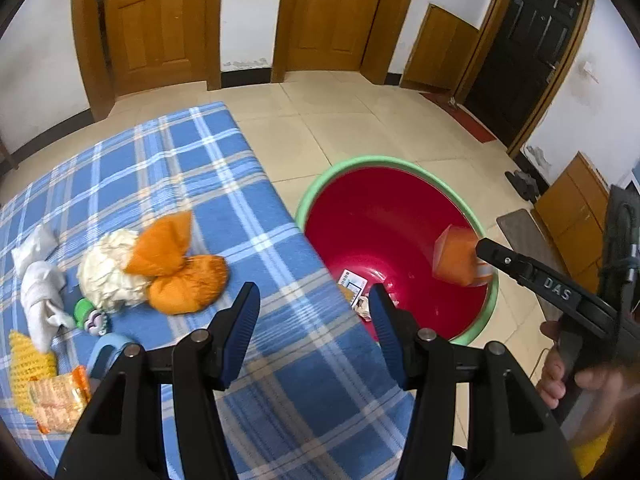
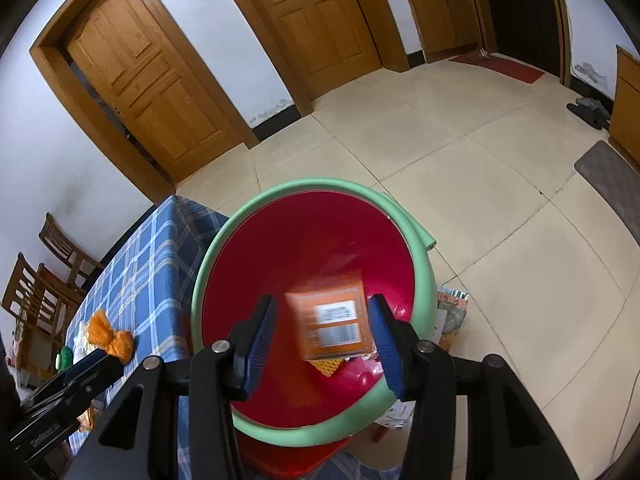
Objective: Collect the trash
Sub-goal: 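Open both tools to drop the net and box into the bucket, then grasp the white sock with the left tool while the right tool moves toward the orange bag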
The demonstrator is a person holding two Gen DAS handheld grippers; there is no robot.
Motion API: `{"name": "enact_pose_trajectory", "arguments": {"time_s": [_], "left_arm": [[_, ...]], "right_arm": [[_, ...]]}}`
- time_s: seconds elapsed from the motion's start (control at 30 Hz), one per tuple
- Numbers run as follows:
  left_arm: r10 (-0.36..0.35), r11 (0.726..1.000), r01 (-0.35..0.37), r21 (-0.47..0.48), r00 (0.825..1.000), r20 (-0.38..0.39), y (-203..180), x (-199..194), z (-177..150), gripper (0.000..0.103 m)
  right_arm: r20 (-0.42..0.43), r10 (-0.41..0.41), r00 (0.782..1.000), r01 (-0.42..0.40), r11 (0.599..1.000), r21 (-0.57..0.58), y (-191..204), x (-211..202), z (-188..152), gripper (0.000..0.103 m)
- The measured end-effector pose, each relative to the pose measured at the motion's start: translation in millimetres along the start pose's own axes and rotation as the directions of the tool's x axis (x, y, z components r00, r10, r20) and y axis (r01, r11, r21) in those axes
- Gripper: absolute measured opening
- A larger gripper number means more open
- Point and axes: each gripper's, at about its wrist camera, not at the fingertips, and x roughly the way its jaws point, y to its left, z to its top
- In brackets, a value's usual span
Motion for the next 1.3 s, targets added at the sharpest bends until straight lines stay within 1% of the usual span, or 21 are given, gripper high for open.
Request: {"name": "enact_pose_trajectory", "arguments": {"time_s": [0.13, 0.37, 0.67, 0.77, 1.07, 1.2, 1.3], "left_arm": [[0.004, 1.0, -0.004, -0.02, 1.0, 0.01, 10.5, -8.2, -1.6, 0.057], [0.023, 0.998, -0.021, -0.067, 0.999, 0.032, 32.1, -24.9, -9.5, 0.057], [0.078, 0.987, -0.069, -0.145, 0.995, 0.059, 71.6, -51.2, -22.8, 0.057], [0.101, 0.982, -0.089, -0.166, 0.993, 0.068, 85.4, -60.6, -27.1, 0.059], [0.169, 0.954, -0.147, -0.263, 0.984, 0.063, 133.8, -78.9, -31.6, 0.059], [0.212, 0.933, -0.184, -0.309, 0.976, 0.057, 159.0, -84.0, -32.2, 0.06], [0.23, 0.92, -0.202, -0.336, 0.972, 0.045, 174.9, -81.8, -32.0, 0.06]], "right_arm": [[0.004, 0.002, 1.0, -0.002, 1.0, 0.006, 2.4, -2.2, -1.2, 0.051], [0.024, 0.024, 0.999, -0.024, 1.0, -0.002, 15.2, -15.5, -2.3, 0.056], [0.041, 0.061, 0.997, -0.061, 0.998, -0.023, 34.5, -35.3, -7.2, 0.065], [0.041, 0.075, 0.996, -0.074, 0.997, -0.031, 43.9, -39.6, -8.2, 0.067], [0.014, 0.119, 0.993, -0.117, 0.991, -0.07, 77.9, -43.4, -12.1, 0.069], [-0.001, 0.134, 0.991, -0.134, 0.987, -0.089, 93.3, -41.0, -15.8, 0.071], [-0.018, 0.143, 0.99, -0.144, 0.983, -0.111, 105.1, -35.8, -17.9, 0.071]]}}
